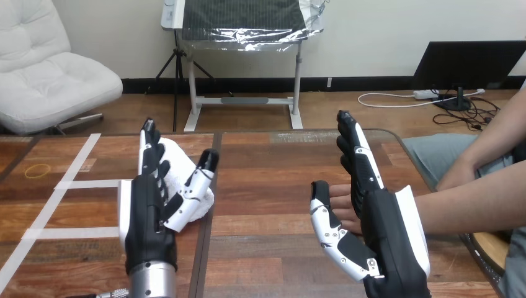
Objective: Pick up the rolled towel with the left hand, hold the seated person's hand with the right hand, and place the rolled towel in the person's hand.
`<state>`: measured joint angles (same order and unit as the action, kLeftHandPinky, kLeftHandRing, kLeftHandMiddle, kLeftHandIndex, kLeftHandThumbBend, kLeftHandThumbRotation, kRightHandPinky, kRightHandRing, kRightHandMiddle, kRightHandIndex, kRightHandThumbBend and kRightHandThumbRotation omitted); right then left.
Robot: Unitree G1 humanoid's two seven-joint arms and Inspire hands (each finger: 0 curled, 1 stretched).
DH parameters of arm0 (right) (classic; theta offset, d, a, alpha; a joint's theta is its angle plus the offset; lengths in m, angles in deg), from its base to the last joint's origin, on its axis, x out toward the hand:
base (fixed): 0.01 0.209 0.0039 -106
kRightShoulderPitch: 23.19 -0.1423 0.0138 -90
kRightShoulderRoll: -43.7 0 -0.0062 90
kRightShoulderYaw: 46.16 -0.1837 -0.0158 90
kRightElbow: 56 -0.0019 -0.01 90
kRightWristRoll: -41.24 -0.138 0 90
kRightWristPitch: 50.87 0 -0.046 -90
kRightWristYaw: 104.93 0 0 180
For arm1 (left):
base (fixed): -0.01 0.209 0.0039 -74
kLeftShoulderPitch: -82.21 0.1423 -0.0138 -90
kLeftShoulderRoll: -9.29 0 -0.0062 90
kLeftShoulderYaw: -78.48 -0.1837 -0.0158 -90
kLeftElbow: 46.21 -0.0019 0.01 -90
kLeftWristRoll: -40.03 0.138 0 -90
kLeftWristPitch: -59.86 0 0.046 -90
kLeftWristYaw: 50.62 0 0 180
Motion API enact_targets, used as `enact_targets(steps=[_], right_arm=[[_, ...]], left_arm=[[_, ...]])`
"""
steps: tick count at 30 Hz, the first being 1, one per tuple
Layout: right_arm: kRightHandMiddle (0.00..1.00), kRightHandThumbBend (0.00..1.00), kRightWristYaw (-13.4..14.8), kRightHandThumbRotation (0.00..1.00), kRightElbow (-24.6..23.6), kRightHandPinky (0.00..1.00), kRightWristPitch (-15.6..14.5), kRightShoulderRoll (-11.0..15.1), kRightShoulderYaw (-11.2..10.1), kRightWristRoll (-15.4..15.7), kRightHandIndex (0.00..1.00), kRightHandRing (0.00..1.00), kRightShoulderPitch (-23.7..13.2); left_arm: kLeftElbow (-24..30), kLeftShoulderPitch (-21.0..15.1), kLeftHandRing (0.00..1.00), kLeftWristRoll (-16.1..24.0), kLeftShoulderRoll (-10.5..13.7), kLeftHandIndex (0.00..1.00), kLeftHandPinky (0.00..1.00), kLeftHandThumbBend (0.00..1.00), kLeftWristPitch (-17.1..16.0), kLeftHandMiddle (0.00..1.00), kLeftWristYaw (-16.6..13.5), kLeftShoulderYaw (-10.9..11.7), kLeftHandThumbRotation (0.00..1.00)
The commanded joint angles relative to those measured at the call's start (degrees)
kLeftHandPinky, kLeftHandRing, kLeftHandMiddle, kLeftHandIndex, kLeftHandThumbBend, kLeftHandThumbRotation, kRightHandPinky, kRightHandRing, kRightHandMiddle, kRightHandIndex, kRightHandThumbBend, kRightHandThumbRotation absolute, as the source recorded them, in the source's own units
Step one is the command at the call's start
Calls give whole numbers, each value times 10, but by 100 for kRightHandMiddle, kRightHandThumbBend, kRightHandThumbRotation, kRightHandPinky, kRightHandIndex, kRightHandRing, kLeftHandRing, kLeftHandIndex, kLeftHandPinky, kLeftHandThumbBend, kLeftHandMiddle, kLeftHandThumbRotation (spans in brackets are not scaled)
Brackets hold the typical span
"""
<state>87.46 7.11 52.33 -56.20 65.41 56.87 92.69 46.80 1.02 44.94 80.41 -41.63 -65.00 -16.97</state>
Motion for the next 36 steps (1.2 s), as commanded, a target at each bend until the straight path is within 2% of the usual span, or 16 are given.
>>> enact_targets(steps=[1,9,18,24,36], right_arm=[[100,0,-2,0,-19,100,1,-32,-9,-3,98,100,-41],[100,0,-4,0,-19,100,-3,-33,-10,2,98,100,-45],[100,0,-7,0,-20,100,-8,-33,-12,6,97,100,-48],[100,0,-7,0,-18,100,-6,-34,-14,5,97,100,-50],[100,0,-12,0,-21,100,-14,-35,-17,3,97,100,-54]], left_arm=[[-9,-50,99,12,-15,99,96,69,-10,100,-10,9,44],[-23,-66,99,32,-11,99,96,72,7,100,-29,10,49],[-39,-92,98,67,-13,99,94,76,44,100,-62,16,53],[-53,-112,98,109,-5,100,93,75,69,100,-94,14,55],[-97,-156,99,125,-2,100,96,72,73,100,-125,27,54]])
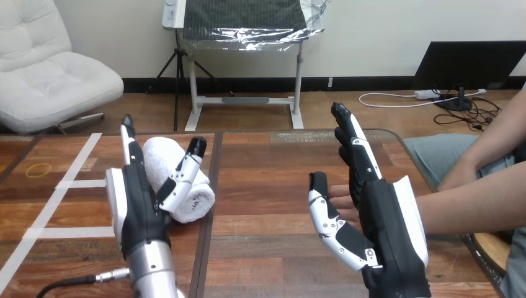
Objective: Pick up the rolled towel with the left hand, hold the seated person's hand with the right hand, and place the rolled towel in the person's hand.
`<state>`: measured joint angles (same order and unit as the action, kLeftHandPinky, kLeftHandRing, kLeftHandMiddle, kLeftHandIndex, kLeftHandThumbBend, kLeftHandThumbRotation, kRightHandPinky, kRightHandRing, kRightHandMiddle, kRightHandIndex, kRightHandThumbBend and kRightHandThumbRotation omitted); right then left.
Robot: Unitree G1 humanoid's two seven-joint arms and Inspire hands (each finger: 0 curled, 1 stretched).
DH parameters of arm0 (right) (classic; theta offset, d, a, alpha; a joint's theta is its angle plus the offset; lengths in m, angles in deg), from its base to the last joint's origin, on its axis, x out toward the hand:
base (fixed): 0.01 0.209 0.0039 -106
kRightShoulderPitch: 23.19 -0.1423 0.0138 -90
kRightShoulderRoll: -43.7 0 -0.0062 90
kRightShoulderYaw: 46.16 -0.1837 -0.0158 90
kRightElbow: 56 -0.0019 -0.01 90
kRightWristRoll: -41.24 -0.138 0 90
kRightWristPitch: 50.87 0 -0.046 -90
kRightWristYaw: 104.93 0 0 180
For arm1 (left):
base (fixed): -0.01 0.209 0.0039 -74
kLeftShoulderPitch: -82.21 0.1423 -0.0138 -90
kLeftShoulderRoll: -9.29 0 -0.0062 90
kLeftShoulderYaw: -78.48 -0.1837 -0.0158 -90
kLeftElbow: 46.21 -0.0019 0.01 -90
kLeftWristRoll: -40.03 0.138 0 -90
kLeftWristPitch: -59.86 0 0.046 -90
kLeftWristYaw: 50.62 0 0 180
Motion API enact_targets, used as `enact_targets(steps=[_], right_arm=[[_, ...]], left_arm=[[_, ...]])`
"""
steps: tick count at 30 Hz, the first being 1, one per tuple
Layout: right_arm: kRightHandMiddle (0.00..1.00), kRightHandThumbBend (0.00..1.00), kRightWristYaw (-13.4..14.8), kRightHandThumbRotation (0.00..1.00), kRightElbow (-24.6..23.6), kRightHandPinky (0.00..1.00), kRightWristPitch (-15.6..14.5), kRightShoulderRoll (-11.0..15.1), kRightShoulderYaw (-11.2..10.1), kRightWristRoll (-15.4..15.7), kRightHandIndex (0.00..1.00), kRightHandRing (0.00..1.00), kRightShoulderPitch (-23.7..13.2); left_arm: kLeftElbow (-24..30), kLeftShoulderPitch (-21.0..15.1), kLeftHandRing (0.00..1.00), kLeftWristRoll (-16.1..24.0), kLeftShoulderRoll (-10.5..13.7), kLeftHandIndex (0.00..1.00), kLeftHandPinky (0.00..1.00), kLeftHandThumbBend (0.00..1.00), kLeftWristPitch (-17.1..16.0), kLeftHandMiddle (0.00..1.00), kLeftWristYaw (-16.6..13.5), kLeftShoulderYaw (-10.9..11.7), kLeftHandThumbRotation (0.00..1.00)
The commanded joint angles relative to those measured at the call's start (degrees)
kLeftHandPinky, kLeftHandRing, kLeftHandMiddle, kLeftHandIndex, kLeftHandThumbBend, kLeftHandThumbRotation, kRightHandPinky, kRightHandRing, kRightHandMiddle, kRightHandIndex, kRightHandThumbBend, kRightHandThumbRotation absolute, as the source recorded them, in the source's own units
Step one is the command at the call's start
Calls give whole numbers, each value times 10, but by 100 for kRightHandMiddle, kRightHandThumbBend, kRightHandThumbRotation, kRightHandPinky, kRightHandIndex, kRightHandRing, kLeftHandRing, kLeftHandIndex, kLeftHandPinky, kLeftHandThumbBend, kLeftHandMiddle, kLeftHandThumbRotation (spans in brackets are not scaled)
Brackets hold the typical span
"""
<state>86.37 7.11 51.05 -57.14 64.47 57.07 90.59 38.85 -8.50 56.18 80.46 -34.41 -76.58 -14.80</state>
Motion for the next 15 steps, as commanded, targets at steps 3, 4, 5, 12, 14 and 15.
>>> enact_targets(steps=[3,4,5,12,14,15], right_arm=[[100,0,-2,0,-19,100,0,-26,-9,2,97,100,-35],[100,0,-3,0,-18,100,0,-26,-10,2,97,100,-35],[100,0,-3,0,-18,100,0,-27,-10,2,97,100,-36],[100,0,-5,0,-16,100,1,-28,-12,2,97,100,-40],[100,0,-5,0,-15,100,1,-28,-13,3,97,100,-42],[100,0,-6,0,-15,100,1,-29,-13,2,97,100,-42]], left_arm=[[-30,-72,100,13,-1,100,97,71,1,100,-14,7,53],[-33,-75,100,13,-1,100,97,71,1,100,-15,8,53],[-36,-78,100,13,0,100,97,71,1,100,-16,9,53],[-58,-105,98,7,-2,100,94,72,15,100,-17,14,54],[-62,-111,98,4,-3,100,94,73,19,100,-15,15,54],[-67,-116,98,2,-3,100,94,73,21,100,-13,16,54]])
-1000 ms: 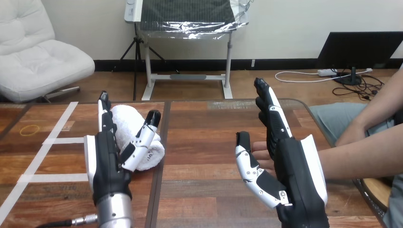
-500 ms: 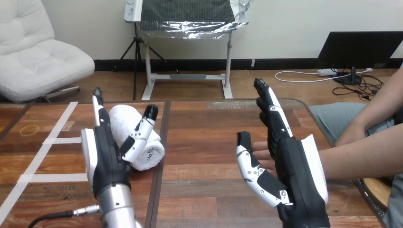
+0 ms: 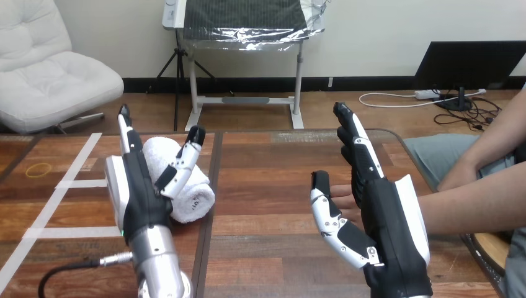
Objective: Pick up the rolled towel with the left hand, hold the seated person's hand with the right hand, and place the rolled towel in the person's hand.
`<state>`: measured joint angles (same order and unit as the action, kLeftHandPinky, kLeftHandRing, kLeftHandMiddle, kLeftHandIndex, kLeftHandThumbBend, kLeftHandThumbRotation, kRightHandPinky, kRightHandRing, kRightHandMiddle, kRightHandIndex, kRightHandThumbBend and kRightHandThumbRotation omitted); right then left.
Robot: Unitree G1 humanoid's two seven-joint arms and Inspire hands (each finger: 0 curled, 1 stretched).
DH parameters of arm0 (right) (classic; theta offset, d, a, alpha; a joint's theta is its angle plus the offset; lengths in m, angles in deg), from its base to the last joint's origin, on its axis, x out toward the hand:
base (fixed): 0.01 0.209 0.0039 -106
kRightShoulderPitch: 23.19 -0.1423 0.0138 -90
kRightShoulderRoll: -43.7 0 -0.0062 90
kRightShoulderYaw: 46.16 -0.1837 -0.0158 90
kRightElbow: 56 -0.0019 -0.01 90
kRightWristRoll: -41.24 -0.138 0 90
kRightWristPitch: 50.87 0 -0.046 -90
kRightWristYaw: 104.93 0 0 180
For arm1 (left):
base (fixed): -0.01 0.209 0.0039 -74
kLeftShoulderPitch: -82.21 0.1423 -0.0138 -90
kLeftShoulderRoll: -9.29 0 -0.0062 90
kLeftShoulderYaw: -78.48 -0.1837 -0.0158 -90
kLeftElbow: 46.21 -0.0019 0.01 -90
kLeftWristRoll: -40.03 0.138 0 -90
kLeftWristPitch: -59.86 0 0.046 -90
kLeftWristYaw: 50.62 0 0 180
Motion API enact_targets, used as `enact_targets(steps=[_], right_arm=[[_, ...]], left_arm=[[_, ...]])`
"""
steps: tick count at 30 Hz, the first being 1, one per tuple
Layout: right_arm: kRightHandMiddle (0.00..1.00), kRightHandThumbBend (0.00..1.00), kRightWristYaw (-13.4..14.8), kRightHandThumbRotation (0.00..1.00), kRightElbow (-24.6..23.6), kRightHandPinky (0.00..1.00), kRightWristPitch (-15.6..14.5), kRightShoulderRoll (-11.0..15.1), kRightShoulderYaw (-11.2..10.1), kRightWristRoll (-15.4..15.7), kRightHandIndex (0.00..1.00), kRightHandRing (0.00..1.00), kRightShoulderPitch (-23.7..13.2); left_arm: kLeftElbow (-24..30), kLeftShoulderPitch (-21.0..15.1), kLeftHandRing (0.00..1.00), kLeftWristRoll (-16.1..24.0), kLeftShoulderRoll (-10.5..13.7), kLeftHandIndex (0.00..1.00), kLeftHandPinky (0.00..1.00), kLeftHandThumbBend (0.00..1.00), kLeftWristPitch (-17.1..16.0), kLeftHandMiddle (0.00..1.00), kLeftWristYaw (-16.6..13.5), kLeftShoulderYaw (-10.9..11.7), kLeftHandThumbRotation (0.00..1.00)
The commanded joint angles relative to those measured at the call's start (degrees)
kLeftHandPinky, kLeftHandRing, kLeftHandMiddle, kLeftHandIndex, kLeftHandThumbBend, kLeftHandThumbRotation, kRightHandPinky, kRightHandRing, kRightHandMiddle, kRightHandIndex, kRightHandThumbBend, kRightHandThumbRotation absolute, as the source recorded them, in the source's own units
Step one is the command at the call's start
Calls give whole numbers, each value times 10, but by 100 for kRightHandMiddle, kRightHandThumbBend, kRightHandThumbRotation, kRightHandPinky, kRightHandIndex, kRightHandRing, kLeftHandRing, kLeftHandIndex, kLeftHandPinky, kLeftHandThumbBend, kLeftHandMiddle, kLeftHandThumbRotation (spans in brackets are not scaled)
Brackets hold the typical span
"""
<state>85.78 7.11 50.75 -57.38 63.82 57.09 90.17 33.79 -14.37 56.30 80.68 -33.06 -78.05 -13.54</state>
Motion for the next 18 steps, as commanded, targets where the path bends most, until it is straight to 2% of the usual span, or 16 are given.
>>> enact_targets(steps=[1,5,11,18], right_arm=[[100,0,0,0,-15,100,4,-27,-6,1,97,100,-38],[100,0,-1,0,-17,100,0,-30,-5,0,97,100,-38],[100,0,-1,0,-17,100,-2,-30,-6,3,97,100,-41],[100,0,-3,0,-19,100,-6,-29,-7,4,97,100,-41]], left_arm=[[-19,-60,98,-1,-5,100,94,73,9,100,2,4,54],[-30,-73,98,-9,-9,100,93,74,16,100,6,9,55],[-41,-93,99,-25,-14,100,92,75,46,100,17,15,54],[-43,-113,100,-33,-14,100,92,77,103,100,31,13,58]])
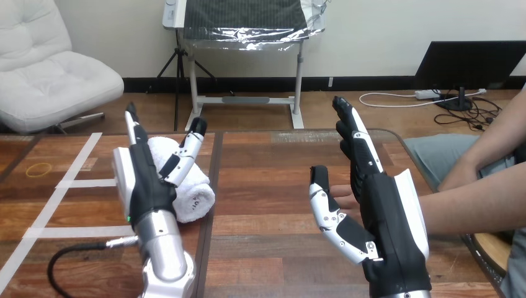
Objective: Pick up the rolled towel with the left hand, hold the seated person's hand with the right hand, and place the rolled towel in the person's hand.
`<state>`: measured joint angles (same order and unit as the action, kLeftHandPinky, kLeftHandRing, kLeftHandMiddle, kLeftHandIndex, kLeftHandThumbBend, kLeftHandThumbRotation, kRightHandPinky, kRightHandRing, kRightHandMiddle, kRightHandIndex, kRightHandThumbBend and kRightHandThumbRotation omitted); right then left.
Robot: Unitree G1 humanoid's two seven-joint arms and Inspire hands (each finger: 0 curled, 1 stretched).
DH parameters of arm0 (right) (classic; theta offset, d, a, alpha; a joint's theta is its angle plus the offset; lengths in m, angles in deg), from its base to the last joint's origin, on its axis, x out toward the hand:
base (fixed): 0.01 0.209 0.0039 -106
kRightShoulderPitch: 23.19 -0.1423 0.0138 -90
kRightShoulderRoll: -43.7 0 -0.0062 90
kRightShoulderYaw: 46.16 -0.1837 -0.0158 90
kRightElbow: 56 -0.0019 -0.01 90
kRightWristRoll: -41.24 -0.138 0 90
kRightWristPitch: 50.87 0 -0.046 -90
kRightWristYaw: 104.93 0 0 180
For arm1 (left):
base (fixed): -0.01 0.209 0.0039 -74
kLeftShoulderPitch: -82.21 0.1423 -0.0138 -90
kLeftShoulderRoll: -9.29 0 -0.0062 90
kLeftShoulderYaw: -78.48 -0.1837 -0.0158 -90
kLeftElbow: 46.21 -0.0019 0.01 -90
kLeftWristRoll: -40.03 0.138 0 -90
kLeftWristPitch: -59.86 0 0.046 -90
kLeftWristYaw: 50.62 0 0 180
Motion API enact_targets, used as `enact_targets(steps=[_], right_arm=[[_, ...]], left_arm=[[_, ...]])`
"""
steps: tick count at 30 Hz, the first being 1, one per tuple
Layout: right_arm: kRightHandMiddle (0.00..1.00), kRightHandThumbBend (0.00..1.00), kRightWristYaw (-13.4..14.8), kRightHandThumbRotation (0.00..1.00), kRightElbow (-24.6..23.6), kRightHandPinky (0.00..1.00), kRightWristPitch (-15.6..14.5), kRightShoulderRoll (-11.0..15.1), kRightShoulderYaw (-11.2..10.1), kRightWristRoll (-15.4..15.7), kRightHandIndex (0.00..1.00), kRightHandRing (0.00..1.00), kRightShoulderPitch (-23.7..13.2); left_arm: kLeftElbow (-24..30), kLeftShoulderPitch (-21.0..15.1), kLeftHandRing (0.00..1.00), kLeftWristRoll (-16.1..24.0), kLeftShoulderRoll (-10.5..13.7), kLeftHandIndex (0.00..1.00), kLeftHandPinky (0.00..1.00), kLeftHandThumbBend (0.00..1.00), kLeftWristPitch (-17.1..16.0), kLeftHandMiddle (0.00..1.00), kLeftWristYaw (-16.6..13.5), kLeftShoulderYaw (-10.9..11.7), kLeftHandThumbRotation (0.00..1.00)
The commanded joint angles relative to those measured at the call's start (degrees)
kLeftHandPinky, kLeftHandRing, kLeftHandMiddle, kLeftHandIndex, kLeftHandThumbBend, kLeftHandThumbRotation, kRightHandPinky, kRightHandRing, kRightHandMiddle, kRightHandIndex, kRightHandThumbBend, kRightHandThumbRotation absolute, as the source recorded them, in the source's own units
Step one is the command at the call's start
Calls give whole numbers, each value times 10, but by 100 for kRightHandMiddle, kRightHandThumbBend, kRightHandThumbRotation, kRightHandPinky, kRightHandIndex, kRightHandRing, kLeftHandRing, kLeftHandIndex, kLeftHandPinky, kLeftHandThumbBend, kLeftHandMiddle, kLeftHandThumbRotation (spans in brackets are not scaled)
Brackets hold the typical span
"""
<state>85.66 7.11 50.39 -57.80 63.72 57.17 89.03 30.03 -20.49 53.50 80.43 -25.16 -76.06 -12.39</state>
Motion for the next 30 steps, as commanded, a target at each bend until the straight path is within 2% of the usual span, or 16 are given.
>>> enact_targets(steps=[1,12,21,30], right_arm=[[100,0,-2,0,-20,100,-4,-25,-5,3,97,100,-29],[100,0,-7,0,-26,100,-11,-24,-7,-1,97,100,-27],[100,0,-8,0,-25,100,-6,-22,-9,-3,97,100,-27],[100,0,-6,0,-27,100,-11,-24,-10,4,97,100,-26]], left_arm=[[-5,-53,100,-6,-11,100,92,78,27,100,12,1,58],[-8,-69,100,-34,-18,100,94,80,60,100,28,6,55],[-15,-75,100,-59,-21,100,99,79,71,100,40,10,53],[-15,-74,100,-60,-24,100,100,79,76,100,34,7,52]])
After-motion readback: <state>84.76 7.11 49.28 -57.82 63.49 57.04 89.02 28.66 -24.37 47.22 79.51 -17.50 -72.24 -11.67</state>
